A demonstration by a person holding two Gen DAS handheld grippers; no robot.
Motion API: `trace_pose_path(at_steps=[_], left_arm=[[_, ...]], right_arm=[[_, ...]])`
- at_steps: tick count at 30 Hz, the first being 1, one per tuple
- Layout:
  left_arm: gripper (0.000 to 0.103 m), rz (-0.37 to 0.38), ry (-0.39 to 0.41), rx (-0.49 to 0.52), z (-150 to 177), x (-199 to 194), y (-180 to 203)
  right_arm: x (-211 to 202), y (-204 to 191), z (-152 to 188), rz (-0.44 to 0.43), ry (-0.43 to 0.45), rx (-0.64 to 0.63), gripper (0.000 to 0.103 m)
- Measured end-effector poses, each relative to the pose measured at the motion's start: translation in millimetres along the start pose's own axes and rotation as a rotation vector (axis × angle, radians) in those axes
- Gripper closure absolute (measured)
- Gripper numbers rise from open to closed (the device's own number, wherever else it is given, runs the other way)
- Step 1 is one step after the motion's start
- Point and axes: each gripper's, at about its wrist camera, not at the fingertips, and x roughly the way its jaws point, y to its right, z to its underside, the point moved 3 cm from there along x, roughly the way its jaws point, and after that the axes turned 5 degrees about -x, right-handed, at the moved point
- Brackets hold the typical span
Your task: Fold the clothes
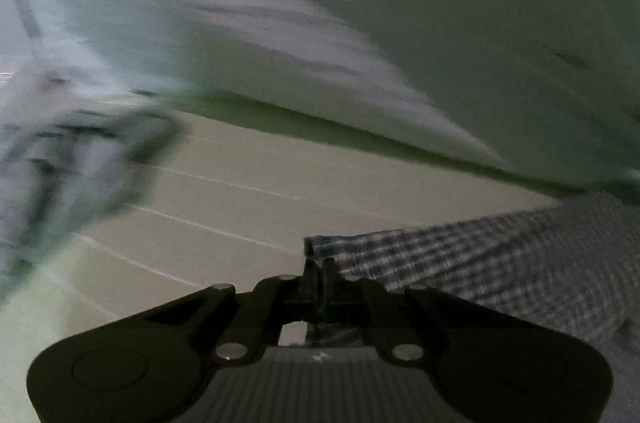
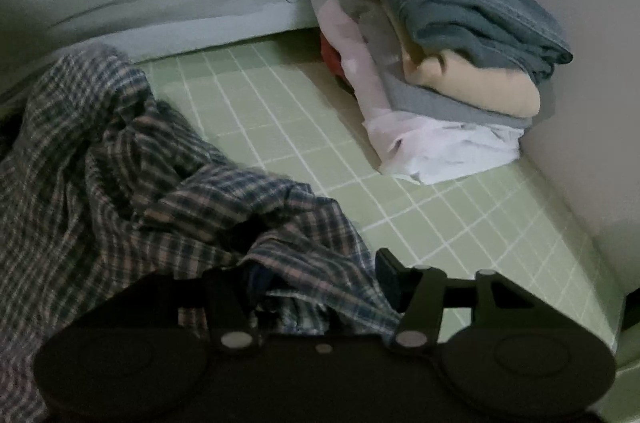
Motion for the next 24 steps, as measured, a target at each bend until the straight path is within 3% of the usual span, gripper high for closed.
trace_pose_path(at_steps=[5,7,9,11,12,13,14,19,24], left_arm=[[0.100,-0.256,0.081,-0.117,-28.5,-10.7,-100.2],[0.099,-0.312,0.076,-0.158,-27.5,-19.6,-127.7],[0.090,-0.332,0.056,-0.200,-19.9,-30.5,-145.8],[0.056,-0.312,0.042,-0.190,-5.8,-43.2,-144.3],[0.046,-0.300,0.036,-0.183,1.5,-49.7,-142.3],[0.030,-0.280,0.035,-0.172,10.0,-56.8,-137.0],[0.023,-0.248,0.033,-0.157,19.1,-62.9,-126.5],[0.022,-0.045,-0.022,-0.050,65.7,-81.0,-53.9],[0.022,0.199,-0.109,0.143,108.6,-87.3,37.4]], right_arm=[[-16.0,-7.4,1.7,-0.033,0.012,0.005,0.045],[-25.3,-10.0,3.7,-0.063,0.016,0.029,0.043],[-34.7,-13.1,7.0,-0.086,0.020,0.053,0.039],[-44.6,-16.3,10.4,-0.101,0.028,0.076,0.032],[-49.7,-18.0,12.2,-0.105,0.033,0.084,0.029],[-54.6,-19.8,13.9,-0.104,0.040,0.089,0.025],[-59.6,-21.4,15.7,-0.103,0.049,0.093,0.023],[-68.3,-26.8,29.6,-0.152,0.031,0.137,0.022],[-59.0,-33.0,44.0,-0.206,-0.030,0.147,0.022]])
